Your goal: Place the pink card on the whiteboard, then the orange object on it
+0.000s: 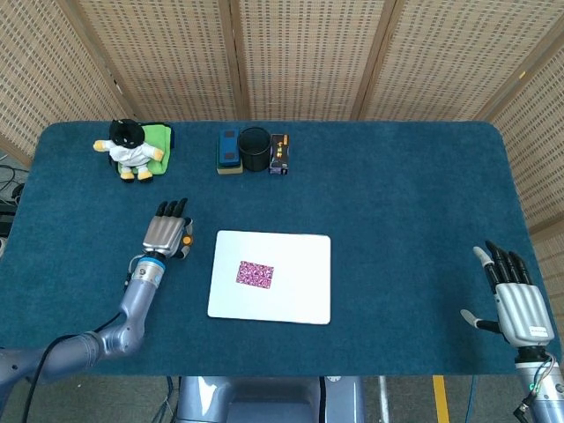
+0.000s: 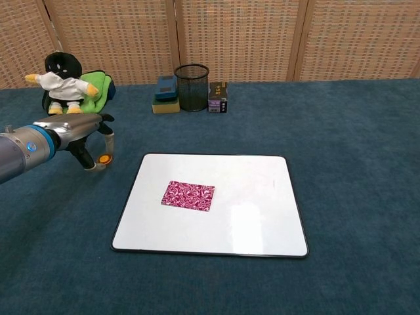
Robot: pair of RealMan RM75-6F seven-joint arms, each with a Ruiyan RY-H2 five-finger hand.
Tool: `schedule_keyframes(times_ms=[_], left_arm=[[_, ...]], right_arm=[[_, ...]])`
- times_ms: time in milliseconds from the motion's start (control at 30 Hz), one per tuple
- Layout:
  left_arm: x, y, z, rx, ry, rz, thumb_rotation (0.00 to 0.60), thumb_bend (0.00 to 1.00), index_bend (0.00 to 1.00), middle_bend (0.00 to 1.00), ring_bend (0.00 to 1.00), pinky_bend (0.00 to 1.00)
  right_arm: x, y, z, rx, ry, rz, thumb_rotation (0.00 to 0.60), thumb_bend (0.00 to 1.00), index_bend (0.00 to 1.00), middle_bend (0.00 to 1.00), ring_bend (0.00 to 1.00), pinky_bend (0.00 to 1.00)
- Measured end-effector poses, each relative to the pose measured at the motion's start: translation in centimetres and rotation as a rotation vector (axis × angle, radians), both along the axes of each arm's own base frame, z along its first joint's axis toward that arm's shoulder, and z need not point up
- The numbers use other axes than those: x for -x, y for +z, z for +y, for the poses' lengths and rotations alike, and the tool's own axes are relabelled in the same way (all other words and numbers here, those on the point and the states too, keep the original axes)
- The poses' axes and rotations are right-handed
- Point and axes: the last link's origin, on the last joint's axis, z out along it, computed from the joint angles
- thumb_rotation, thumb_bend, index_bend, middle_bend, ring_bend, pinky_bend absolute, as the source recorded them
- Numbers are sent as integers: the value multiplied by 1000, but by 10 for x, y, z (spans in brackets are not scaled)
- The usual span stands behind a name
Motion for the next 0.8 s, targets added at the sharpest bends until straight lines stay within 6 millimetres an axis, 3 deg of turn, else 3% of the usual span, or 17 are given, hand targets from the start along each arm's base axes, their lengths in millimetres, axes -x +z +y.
schedule_keyframes(times_ms=[233,400,667,800], left_arm=[[-24,6,-11,21,-80,-48,600,335,544,0,0,0],[-56,-1,-31,81,-167,-90,600,330,544,0,0,0],[-100,-37,-62,186,-264,-65,600,326,544,0,0,0],[-111,-55,-66,203,-263,-49,600,322,544,0,0,0]], right_arm=[[-1,0,0,-2,1,3,600,0,0,0,0,0],[-1,0,0,-2,0,2,600,0,0,0,0,0],[0,0,0,-4,-2,-5,600,0,0,0,0,0],[0,0,-1,-5,-3,-9,600,0,0,0,0,0]])
